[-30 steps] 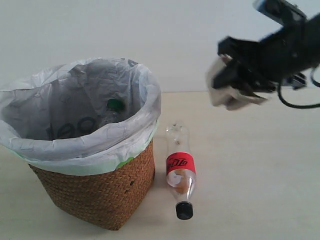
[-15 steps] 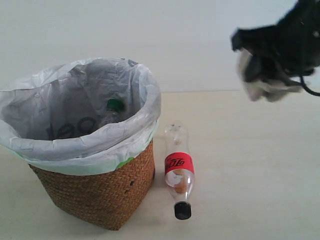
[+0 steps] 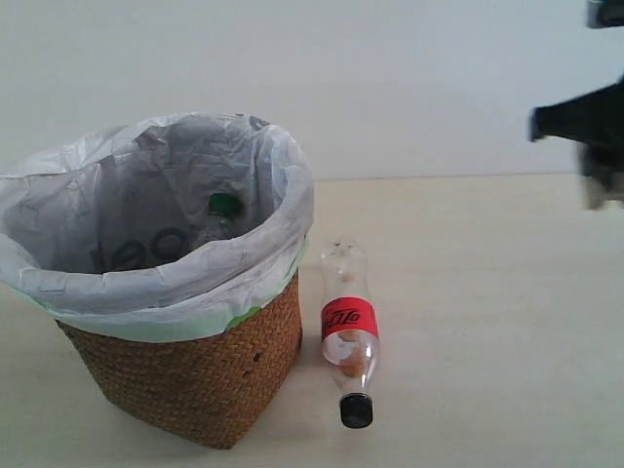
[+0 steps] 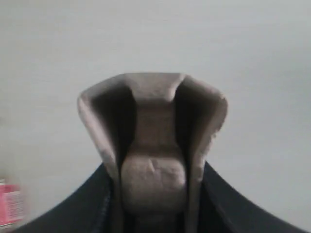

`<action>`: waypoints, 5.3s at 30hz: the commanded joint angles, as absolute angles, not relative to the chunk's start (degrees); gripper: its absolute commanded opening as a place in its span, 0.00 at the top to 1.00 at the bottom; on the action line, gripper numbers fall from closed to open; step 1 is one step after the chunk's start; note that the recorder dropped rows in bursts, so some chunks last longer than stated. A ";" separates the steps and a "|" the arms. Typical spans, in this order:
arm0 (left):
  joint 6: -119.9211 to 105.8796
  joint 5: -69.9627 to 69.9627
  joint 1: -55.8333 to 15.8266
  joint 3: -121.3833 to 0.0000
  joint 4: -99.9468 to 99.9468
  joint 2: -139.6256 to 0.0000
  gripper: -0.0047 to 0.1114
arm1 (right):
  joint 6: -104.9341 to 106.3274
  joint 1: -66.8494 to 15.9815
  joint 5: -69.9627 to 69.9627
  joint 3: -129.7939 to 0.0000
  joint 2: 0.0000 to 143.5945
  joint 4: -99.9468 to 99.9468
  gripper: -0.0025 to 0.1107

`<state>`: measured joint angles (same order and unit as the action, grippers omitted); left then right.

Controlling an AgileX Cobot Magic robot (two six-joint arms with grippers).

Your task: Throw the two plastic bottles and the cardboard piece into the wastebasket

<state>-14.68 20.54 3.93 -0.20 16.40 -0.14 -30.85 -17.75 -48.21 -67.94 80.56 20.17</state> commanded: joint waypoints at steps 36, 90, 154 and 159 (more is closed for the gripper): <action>-14.95 20.58 4.09 0.00 16.08 0.00 0.93 | -1.69 -19.13 -57.68 -88.67 96.19 -18.32 0.30; -14.95 20.58 4.09 0.00 16.08 0.00 0.93 | -2.96 -29.09 -36.99 -75.34 116.71 -18.03 0.61; -14.95 20.58 4.09 0.00 16.08 0.00 0.93 | 13.68 -17.92 -45.12 -73.14 79.32 -37.93 0.98; -14.95 20.58 4.09 0.00 16.08 0.00 0.93 | -17.80 -17.68 -48.37 -69.07 80.70 7.30 0.98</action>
